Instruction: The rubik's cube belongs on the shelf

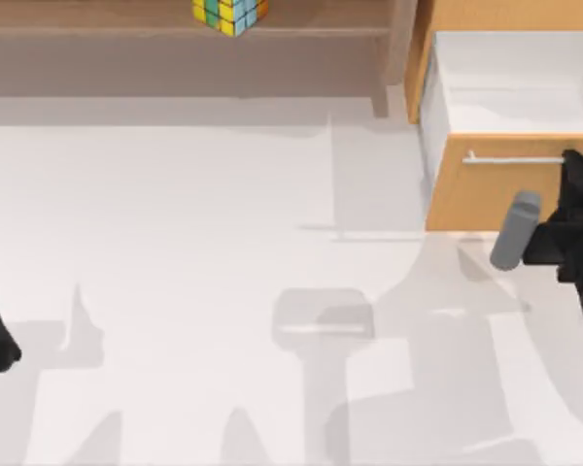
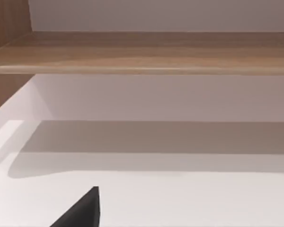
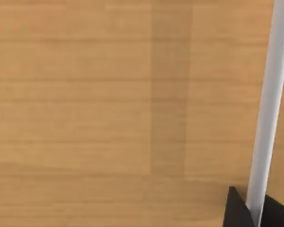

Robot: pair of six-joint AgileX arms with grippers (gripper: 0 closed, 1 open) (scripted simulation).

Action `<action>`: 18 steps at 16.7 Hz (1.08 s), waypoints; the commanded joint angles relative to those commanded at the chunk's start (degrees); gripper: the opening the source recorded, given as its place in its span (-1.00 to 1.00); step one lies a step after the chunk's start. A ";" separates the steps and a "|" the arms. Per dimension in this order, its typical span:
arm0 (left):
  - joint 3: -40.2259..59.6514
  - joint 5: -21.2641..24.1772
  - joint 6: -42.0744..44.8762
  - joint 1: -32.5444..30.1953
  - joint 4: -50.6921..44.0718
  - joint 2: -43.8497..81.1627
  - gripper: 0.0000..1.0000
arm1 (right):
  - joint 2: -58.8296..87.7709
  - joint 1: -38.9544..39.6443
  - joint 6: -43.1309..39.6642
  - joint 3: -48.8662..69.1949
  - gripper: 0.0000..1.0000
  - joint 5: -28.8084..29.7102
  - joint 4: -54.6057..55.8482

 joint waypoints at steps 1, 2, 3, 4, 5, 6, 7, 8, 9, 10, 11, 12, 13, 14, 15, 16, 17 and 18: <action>0.00 0.00 0.00 0.00 0.00 0.00 1.00 | 0.40 -0.33 -0.01 1.01 -1.00 -0.33 -0.84; 0.00 0.00 0.00 0.00 0.00 0.00 1.00 | 0.86 -0.66 -0.05 2.17 -1.00 -0.64 -1.73; 0.00 0.00 0.00 0.00 0.00 0.00 1.00 | 1.25 -0.99 -0.07 3.09 -1.00 -0.96 -2.59; 0.00 0.00 0.00 0.00 0.00 0.00 1.00 | 1.60 -1.32 -0.08 4.30 -1.00 -1.29 -3.28; 0.00 0.00 0.00 0.00 0.00 0.00 1.00 | 1.93 -1.64 -0.09 5.95 -1.00 -1.60 -4.17; 0.00 0.00 0.00 0.00 0.00 0.00 1.00 | 2.35 -1.97 -0.11 7.59 -1.00 -1.93 -5.18; 0.00 0.00 0.00 0.00 0.00 0.00 1.00 | 2.73 -2.36 -0.10 8.74 -1.00 -2.32 -6.08; 0.00 0.00 0.00 0.00 0.00 0.00 1.00 | 2.97 -2.66 -0.07 9.30 -1.00 -2.61 -6.60; 0.00 0.00 0.00 0.00 0.00 0.00 1.00 | 2.99 -2.70 -0.06 9.36 -1.00 -2.65 -6.65; 0.00 0.00 0.00 0.00 0.00 0.00 1.00 | 2.99 -2.70 -0.06 9.36 -1.00 -2.65 -6.65; 0.00 0.00 0.00 0.00 0.00 0.00 1.00 | 2.99 -2.70 -0.06 9.36 -1.00 -2.65 -6.65; 0.00 0.00 0.00 0.00 0.00 0.00 1.00 | 2.82 -2.42 0.10 9.08 -1.00 -2.51 -6.65; 0.00 0.00 0.00 0.00 0.00 0.00 1.00 | 2.84 -2.46 0.10 9.25 -1.00 -2.52 -6.70; 0.00 0.00 0.00 0.00 0.00 0.00 1.00 | 3.02 -2.62 0.09 9.93 -1.00 -2.58 -6.98; 0.00 0.00 0.00 0.00 0.00 0.00 1.00 | 3.39 -2.83 0.07 11.01 -1.00 -2.73 -7.55; 0.00 0.00 0.00 0.00 0.00 0.00 1.00 | 3.93 -3.07 0.05 12.40 -1.00 -2.98 -8.37; 0.00 0.00 0.00 0.00 0.00 0.00 1.00 | 4.60 -3.34 0.03 14.02 -1.00 -3.28 -9.36; 0.00 0.00 0.00 0.00 0.00 0.00 1.00 | 5.33 -3.62 0.00 15.78 -1.00 -3.63 -10.46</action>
